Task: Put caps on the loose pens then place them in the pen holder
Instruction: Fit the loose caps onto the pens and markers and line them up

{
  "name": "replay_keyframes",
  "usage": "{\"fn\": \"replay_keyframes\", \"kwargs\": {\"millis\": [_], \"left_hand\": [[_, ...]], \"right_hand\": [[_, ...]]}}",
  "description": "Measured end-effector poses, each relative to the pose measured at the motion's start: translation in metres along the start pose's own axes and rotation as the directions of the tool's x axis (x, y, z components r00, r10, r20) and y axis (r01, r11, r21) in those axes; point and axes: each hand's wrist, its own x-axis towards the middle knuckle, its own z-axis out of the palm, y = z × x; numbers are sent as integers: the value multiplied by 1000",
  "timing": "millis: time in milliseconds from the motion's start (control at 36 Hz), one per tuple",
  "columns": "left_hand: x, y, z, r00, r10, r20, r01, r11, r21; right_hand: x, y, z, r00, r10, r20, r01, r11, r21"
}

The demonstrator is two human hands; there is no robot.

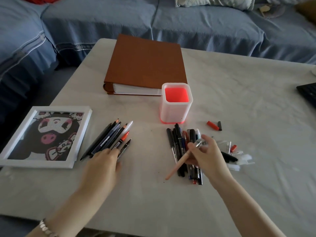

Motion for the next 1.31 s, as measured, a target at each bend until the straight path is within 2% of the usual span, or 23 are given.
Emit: {"fn": "replay_keyframes", "kwargs": {"millis": [83, 194, 306, 389, 417, 472, 611, 722, 833, 1000, 1111, 1222, 1278, 1306], "left_hand": [[0, -2, 7, 999, 38, -1, -38, 999, 20], [1, 3, 11, 999, 32, 35, -32, 999, -20], [3, 15, 4, 997, -39, -65, 24, 978, -206], [5, 28, -5, 985, -61, -158, 2, 937, -349], [5, 31, -7, 985, -57, -164, -11, 922, -387], [5, 38, -10, 987, -44, -158, -32, 894, -447], [1, 53, -8, 994, 30, -105, -82, 841, -535], [-5, 63, -7, 994, 104, -31, -100, 772, -628], [-7, 70, -5, 991, 130, -26, -116, 757, -643], [-9, 74, -7, 988, 154, -14, -125, 745, -655], [-10, 74, -10, 987, 161, -21, -136, 748, -649], [-10, 76, -14, 983, 179, -31, -156, 747, -646], [-12, 77, -16, 980, 194, -41, -174, 743, -647], [-12, 78, -18, 979, 199, -48, -183, 739, -649]], "right_hand": [[3, -4, 14, 992, -117, 51, 125, 974, -190], [11, -5, 38, 941, -303, 150, 338, 844, -417], [18, 0, 54, 868, -373, 327, 495, 611, -617], [19, 7, 55, 816, -449, 363, 541, 373, -754], [18, 9, 53, 785, -506, 357, 561, 335, -757], [17, 12, 43, 751, -591, 295, 579, 373, -726], [10, 4, -11, 796, -592, 127, 472, 474, -743], [7, 4, -64, 902, -431, 3, 248, 514, -821], [6, 5, -92, 973, -228, -38, 61, 413, -908], [13, 17, -92, 981, -193, -33, 34, 334, -942], [18, 17, -87, 981, -184, -55, 13, 350, -937], [21, 16, -85, 980, -194, -50, 11, 301, -953], [17, 13, -86, 964, -261, -55, 37, 333, -942], [14, 11, -86, 955, -290, -55, 71, 404, -912]]}}
